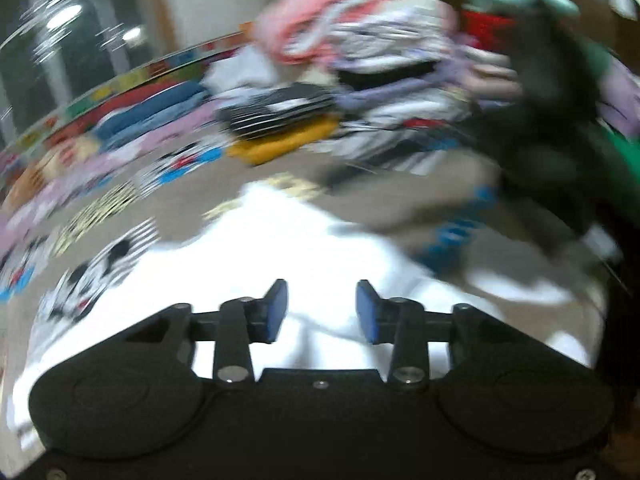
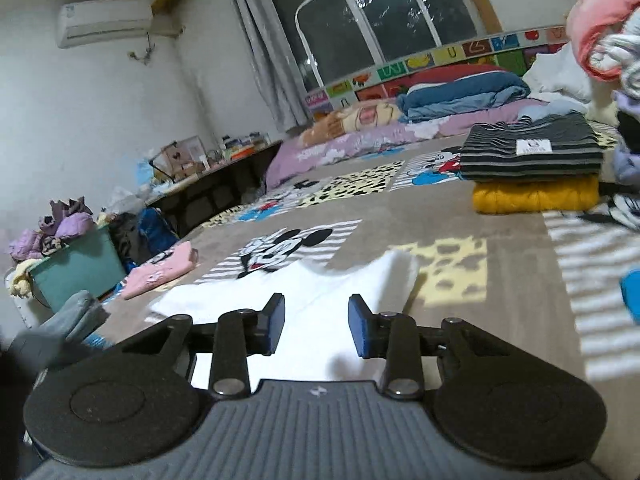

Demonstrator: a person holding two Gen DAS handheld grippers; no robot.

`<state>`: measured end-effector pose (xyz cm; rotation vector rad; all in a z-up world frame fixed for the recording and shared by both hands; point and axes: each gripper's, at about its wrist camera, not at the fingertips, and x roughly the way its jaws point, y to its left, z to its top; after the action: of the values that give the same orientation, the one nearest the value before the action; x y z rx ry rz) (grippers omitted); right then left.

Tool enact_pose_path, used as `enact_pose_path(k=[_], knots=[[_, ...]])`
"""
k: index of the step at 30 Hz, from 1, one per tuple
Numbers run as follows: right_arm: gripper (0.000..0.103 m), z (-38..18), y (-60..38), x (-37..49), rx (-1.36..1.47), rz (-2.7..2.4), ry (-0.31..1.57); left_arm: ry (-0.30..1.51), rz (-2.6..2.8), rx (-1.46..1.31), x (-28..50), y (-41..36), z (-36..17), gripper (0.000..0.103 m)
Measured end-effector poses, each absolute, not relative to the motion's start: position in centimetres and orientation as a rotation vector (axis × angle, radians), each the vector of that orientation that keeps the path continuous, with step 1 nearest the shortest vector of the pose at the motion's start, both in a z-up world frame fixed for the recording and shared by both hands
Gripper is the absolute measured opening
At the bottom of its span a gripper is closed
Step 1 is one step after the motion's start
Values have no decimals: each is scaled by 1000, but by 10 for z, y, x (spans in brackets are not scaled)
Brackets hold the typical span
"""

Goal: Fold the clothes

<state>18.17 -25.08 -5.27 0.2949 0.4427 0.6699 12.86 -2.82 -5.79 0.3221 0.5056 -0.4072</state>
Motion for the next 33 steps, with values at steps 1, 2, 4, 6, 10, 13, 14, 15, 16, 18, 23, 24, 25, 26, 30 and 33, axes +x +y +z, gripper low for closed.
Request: enact_pose_path(k=[1,2,4,6,10,13,14,15,16,18,23,24,25,26,30,33], knots=[[35,-57,-250,173,296,658,438,508,-379,279,138,-23,-55,34],[35,-64,-248,167,296,658,443,510,-351,235,146,-18,-53,33],[35,-76,-241,161,286,656,471,510,-349,203,166,-25,-46,27],[35,-87,-232,158,245,643,500,512,-369,207,187,-39,-43,21],[35,-94,-227,152,212,627,481,559,-390,237,236,-69,-51,13],[35,-99,-225,148,191,622,470,632,-370,239,276,-79,-68,11],[35,-101,-224,145,177,622,464,663,-367,212,288,-78,-74,11],[36,-102,-221,144,160,623,462,693,-365,181,300,-76,-79,10],[36,-103,-219,144,144,619,462,714,-364,149,308,-73,-82,10],[36,-105,-214,145,122,620,474,751,-362,85,324,-68,-89,10],[36,-110,-209,147,95,626,495,794,-341,43,342,-65,-95,9],[36,-110,-209,147,93,625,495,797,-334,54,344,-67,-95,9],[36,-111,-209,147,90,624,494,801,-327,67,346,-69,-94,9],[36,-111,-208,146,88,624,494,809,-321,77,349,-72,-94,9],[36,-110,-205,145,69,615,495,851,-300,57,364,-72,-81,9],[36,-110,-205,145,63,612,498,737,-233,-47,347,-53,-55,18]])
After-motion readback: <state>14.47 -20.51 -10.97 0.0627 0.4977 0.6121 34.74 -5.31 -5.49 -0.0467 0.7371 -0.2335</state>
